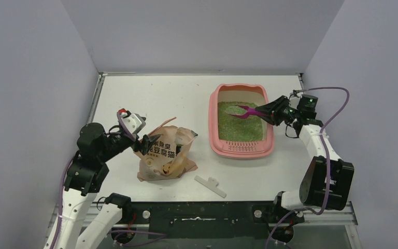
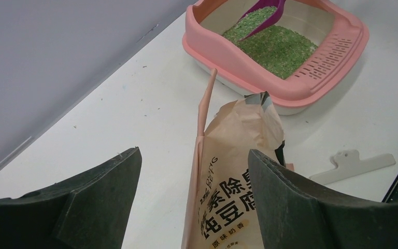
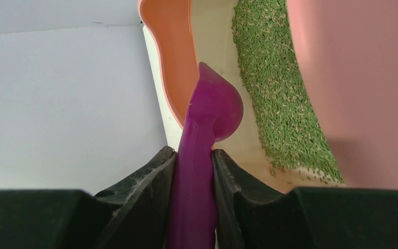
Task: Fill the litter box with clean litter
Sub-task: Pour the cat litter into the litter box.
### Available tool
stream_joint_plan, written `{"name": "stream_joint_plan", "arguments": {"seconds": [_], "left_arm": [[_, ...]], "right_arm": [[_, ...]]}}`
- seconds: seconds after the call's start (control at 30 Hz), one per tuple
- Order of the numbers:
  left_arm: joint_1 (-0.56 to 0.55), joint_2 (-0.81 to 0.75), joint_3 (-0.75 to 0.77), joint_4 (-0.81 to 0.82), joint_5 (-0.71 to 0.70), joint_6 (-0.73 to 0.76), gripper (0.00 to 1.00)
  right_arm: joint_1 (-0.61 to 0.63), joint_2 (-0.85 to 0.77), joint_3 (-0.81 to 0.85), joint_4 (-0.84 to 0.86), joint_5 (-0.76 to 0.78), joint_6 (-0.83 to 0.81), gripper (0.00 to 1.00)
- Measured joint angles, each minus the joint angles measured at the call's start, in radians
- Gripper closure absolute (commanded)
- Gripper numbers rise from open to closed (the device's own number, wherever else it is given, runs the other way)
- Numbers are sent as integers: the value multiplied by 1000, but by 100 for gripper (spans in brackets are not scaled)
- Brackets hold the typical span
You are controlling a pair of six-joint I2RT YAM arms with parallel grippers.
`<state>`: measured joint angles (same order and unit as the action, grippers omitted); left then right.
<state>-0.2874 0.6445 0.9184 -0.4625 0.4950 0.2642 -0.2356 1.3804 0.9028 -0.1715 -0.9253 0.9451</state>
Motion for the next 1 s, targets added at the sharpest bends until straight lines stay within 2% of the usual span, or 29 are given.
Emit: {"name": "stream_joint_plan", "arguments": {"seconds": [0.13,0.43,1.0], "left_arm": [[0,-5,0,-12,-11,0,26],[0,-23,2,-38,-24,1,24],[0,-23,12,-64,-31,8,24]], "right_arm": [[57,60,54,14,59,5,100],[87,175,194,45,136,10,100],[128,225,244,63,196,35,100]]}}
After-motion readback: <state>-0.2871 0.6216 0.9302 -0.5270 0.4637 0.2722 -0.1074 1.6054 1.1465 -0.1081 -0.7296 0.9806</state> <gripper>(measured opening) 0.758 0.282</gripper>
